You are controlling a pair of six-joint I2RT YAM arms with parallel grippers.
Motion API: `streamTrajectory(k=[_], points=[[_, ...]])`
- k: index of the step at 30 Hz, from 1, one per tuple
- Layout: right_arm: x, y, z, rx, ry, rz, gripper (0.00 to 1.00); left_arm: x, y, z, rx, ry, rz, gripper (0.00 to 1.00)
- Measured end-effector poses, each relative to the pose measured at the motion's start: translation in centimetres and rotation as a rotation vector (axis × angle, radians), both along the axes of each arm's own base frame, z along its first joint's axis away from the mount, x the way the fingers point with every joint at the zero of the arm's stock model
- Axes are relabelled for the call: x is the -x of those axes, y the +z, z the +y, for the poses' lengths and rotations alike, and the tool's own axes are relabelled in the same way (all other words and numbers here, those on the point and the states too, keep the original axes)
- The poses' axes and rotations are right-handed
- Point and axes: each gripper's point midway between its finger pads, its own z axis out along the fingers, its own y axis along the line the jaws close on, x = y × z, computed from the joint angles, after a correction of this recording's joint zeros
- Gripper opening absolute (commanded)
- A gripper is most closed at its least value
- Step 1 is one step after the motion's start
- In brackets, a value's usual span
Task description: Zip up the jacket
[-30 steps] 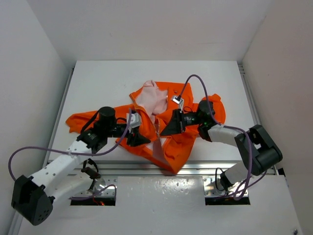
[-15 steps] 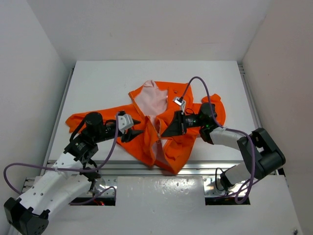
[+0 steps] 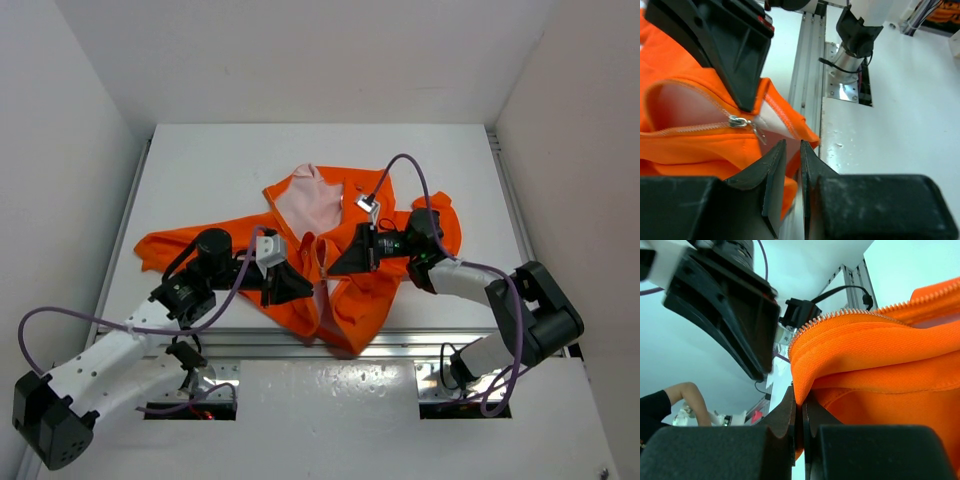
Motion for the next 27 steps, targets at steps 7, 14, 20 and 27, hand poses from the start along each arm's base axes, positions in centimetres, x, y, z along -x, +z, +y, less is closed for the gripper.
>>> streamTrajectory(k=[7,14,20,27], points=[[-0.3,0.8,0.3,-0.011,0.002,-0.008,0.00,-0.5,-1.5,-0.9,-0.019,0.027,0.086,0.32],[-0.3,0.9,0.3,-0.011,0.002,-0.001,0.00,-1.5,-2.2,-0.8,-0.028,0.088,0.116,0.41],[-0.3,0.9,0.3,-0.011,0.001,0.002,0.00,-1.8,-2.1,-1.1,-0.019,0.105,0.114,0.41],[-0.3,0.9,0.3,-0.011,0.001,0.003,0.00,-2.0,-2.8,-1.5,-0.027,0.109,0.139,0.37]])
